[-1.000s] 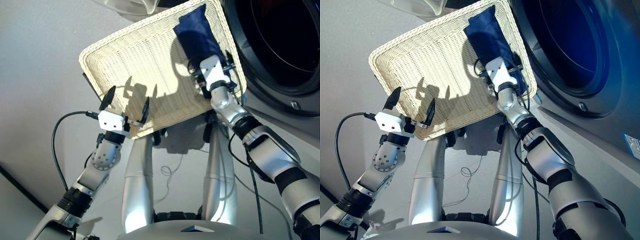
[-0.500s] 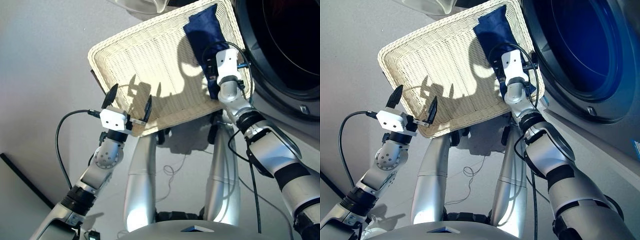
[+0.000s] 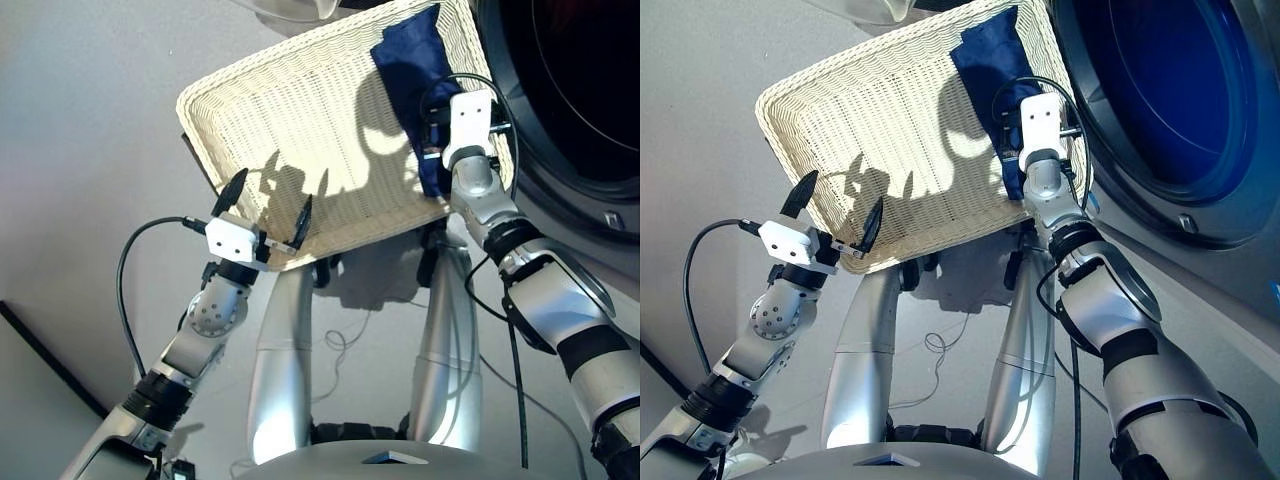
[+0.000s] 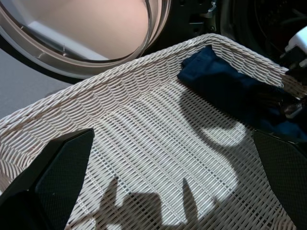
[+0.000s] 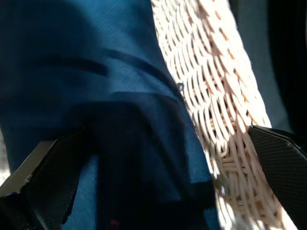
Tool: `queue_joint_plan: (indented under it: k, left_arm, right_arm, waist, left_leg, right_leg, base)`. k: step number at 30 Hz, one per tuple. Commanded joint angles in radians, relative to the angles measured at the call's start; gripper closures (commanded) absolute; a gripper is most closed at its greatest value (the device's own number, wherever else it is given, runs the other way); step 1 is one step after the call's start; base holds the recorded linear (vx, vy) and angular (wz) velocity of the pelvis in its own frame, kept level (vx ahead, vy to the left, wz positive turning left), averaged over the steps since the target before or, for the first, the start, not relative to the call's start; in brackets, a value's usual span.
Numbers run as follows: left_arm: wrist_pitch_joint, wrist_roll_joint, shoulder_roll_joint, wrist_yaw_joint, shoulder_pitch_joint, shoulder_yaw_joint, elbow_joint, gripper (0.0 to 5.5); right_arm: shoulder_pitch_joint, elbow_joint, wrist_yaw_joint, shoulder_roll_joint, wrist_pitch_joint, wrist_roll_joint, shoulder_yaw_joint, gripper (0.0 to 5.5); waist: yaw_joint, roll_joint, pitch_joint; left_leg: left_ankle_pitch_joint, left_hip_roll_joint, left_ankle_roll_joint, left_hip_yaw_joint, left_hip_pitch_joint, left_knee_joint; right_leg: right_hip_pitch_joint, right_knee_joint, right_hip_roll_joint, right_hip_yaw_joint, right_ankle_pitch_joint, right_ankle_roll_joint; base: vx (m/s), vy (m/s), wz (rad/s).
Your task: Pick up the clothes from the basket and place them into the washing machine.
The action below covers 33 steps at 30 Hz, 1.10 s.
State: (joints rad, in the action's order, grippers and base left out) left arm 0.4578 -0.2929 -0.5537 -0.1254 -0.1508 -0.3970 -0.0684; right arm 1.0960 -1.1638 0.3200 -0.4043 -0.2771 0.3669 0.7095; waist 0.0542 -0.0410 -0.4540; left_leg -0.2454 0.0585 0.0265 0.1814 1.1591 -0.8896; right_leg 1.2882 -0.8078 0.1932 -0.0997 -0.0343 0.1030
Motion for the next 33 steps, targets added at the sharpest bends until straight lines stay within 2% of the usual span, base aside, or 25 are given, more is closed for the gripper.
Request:
queue_joint_plan:
  k: [1,3,6,13,19,24,33]
  left_arm:
    - [0.067,0.019,0.026,-0.042,0.049,0.036,-0.102,0.00]
    - [0.075,0.039,0.025,-0.080,0.042,0.034,-0.103,0.00]
    - [0.081,0.075,0.023,-0.124,0.025,0.017,-0.097,0.00]
    - [0.088,0.120,0.004,-0.189,0.000,-0.023,-0.089,0.00]
    - [0.085,0.096,0.007,-0.184,-0.008,-0.033,-0.081,0.00]
    - [0.076,0.076,0.009,-0.174,0.004,-0.026,-0.078,0.00]
    - [0.077,0.045,0.001,-0.145,0.021,-0.023,-0.095,0.00]
  right_arm:
    - [-0.027,-0.002,0.125,0.051,0.031,-0.226,0.025,0.00]
    - [-0.042,0.046,0.235,0.055,0.036,-0.346,0.015,0.00]
    - [-0.069,0.101,0.329,0.059,0.066,-0.496,0.014,0.00]
    - [-0.079,0.146,0.442,0.055,0.123,-0.676,0.009,0.00]
    - [-0.082,0.124,0.378,0.085,0.087,-0.565,0.005,0.00]
    - [-0.096,0.066,0.321,0.112,0.031,-0.362,-0.040,0.00]
    - [-0.073,0.022,0.275,0.100,-0.031,-0.160,-0.101,0.00]
  waist:
    - [-0.004,-0.021,-0.002]
    - [-0.009,-0.024,-0.005]
    - [-0.019,-0.026,-0.004]
    - [-0.025,-0.033,0.007]
    - [-0.026,-0.029,0.012]
    - [-0.023,-0.028,0.014]
    - [-0.015,-0.033,0.011]
  left_leg:
    - [0.052,-0.017,-0.010,-0.021,0.015,0.056]
    - [0.050,-0.019,-0.008,-0.019,0.014,0.060]
    - [0.048,-0.022,-0.006,-0.018,0.016,0.063]
    - [0.042,-0.022,-0.004,-0.017,0.022,0.058]
    - [0.047,-0.020,-0.005,-0.022,0.025,0.059]
    - [0.047,-0.019,-0.004,-0.023,0.027,0.056]
    - [0.042,-0.019,-0.001,-0.023,0.030,0.039]
  right_leg:
    - [-0.057,-0.042,0.009,0.021,-0.081,-0.061]
    - [-0.057,-0.039,0.008,0.019,-0.078,-0.058]
    - [-0.054,-0.038,0.007,0.015,-0.079,-0.055]
    - [-0.047,-0.045,0.010,0.014,-0.086,-0.053]
    - [-0.048,-0.049,0.012,0.017,-0.090,-0.056]
    - [-0.048,-0.053,0.011,0.018,-0.091,-0.059]
    - [-0.043,-0.072,0.008,0.018,-0.095,-0.063]
  base:
    - [0.000,0.000,0.000]
    - [-0.001,0.027,-0.001]
    - [0.000,0.000,0.000]
    - [0.000,0.000,0.000]
    - [0.000,0.000,0.000]
    - [0.000,0.000,0.000]
    - [0.000,0.000,0.000]
